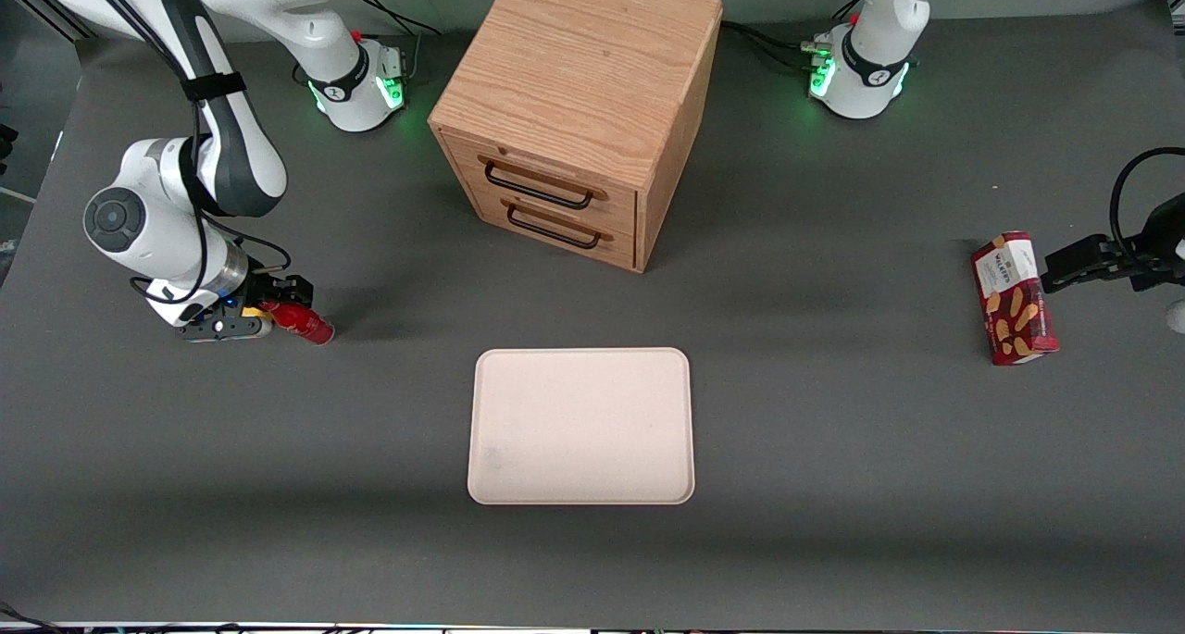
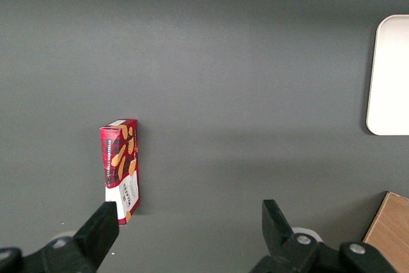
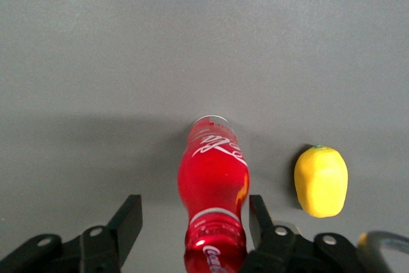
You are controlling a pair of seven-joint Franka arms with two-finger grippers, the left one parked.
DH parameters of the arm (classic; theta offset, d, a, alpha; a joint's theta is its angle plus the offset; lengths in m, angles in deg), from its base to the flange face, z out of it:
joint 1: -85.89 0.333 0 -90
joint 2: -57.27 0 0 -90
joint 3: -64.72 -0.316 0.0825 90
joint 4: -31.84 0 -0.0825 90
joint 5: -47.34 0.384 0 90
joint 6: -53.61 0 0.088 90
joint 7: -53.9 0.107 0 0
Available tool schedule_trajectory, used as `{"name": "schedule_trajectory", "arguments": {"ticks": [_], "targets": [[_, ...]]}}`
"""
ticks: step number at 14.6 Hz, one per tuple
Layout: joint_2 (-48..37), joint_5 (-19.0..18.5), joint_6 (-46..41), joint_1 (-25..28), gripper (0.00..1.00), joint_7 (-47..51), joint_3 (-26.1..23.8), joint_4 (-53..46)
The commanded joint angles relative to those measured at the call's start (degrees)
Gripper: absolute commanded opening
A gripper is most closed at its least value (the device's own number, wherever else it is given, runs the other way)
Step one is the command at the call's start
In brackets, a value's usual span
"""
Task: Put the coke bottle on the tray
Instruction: 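Close the right gripper around the red bottle's body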
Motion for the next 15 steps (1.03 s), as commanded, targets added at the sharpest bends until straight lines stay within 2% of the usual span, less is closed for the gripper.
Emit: {"name": "schedule_trajectory", "arguments": {"ticks": [1,6,12,15], "targets": [[-0.99,-1.12,0.85,-0.01,0.56,-2.51,1.23,0.61],[-0.99,-1.04,0.85,-0.01,0.02,-3.21,1.32,0.52],[-0.99,-1.04,-0.03,0.08,0.0,-3.13,1.23,-1.66],[-0.38,-0.95,-11.41,0.17,0.0,-3.13,1.05,-11.39]]}}
